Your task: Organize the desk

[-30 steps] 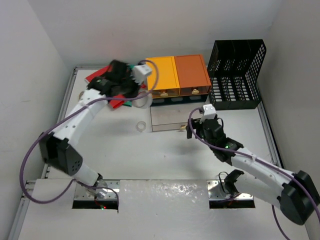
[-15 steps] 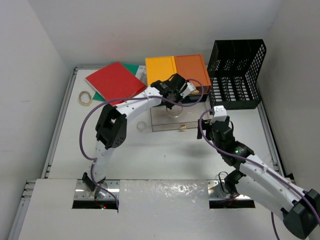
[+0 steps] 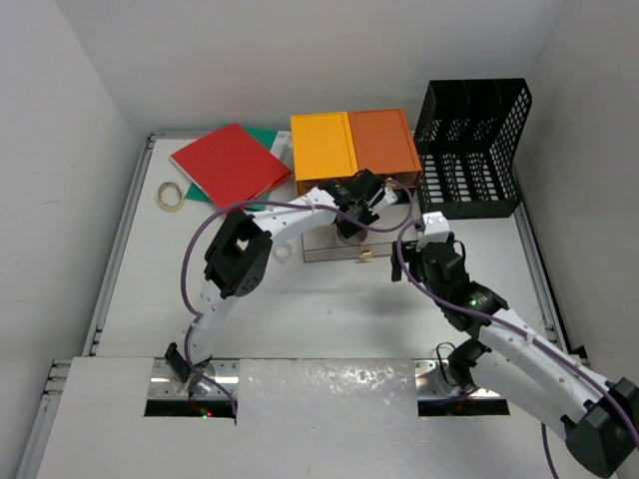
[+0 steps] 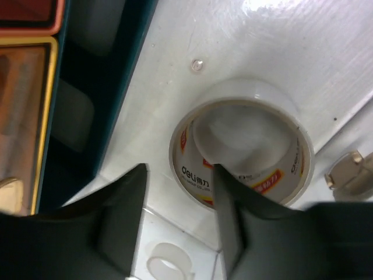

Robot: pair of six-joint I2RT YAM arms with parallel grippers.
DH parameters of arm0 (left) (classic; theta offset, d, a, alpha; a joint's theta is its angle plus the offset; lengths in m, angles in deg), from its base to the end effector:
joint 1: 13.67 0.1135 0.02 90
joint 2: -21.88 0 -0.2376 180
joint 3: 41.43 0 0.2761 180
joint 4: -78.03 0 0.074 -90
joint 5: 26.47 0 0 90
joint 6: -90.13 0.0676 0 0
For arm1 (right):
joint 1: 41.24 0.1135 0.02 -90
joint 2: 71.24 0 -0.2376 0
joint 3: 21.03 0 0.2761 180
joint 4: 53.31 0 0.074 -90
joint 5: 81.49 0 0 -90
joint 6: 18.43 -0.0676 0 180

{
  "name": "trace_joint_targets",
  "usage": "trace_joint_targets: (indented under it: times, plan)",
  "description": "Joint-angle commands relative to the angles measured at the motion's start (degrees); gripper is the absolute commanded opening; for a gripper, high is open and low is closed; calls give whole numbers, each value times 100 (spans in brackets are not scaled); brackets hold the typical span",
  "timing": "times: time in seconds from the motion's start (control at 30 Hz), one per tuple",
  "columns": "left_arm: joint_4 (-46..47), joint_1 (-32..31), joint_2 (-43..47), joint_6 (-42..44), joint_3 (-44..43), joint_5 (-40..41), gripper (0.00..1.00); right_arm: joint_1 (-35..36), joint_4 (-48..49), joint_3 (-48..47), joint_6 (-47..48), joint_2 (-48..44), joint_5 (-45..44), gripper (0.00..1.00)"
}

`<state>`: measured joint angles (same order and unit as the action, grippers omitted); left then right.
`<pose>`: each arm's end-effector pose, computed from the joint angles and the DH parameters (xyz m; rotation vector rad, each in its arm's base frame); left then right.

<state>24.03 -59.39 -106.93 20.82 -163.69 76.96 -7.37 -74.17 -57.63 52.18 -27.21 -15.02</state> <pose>0.3686 -0.3555 0.1455 1.3499 2.2086 0.1500 0.2165 0.1128 0.1785 -0.0052 2.0241 0.1639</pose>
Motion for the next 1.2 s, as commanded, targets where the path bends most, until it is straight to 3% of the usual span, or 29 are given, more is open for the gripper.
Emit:
trace_joint_targets:
  times: [0.0,0.13,0.3,0.43,0.5,0.53,0.63,0.67,0.77,0.87,1.03,1.17]
  plan:
    - [348,-25,269,-47,99,-16,49,-20,58,-275,33,-184,156,86]
    - [200,-25,304,-3,-85,-34,52,-21,6,-354,-20,-228,261,86]
    - [-459,-25,672,-99,-963,-332,54,-21,-100,-530,-11,-193,577,86]
    - [-715,-8,1610,-117,-1299,-334,59,-21,-22,-644,76,-106,823,86]
    - [-558,175,2382,-178,-905,-262,63,-21,127,-845,181,105,1270,86]
    - [-479,342,2666,-275,-755,-279,64,-21,155,-986,199,384,1898,86]
    - [-66,1946,3511,-1029,-27,-1137,61,23,628,-1610,-89,930,2982,83]
    - [-39,3092,3625,-1380,115,-1489,60,154,786,-1750,-169,1306,3499,82]
    - [-126,4496,3811,-1419,616,-2002,59,629,850,-2584,57,2001,3383,82]
    - [-188,5096,3820,-1208,1135,-1862,62,823,638,-2894,112,2538,3302,82]
    - [66,5905,3057,-1427,1628,-1668,65,920,796,-2640,-90,2699,3373,82]
    - [567,6118,2275,-1988,1629,-1318,63,929,937,-2280,-82,2514,3285,82]
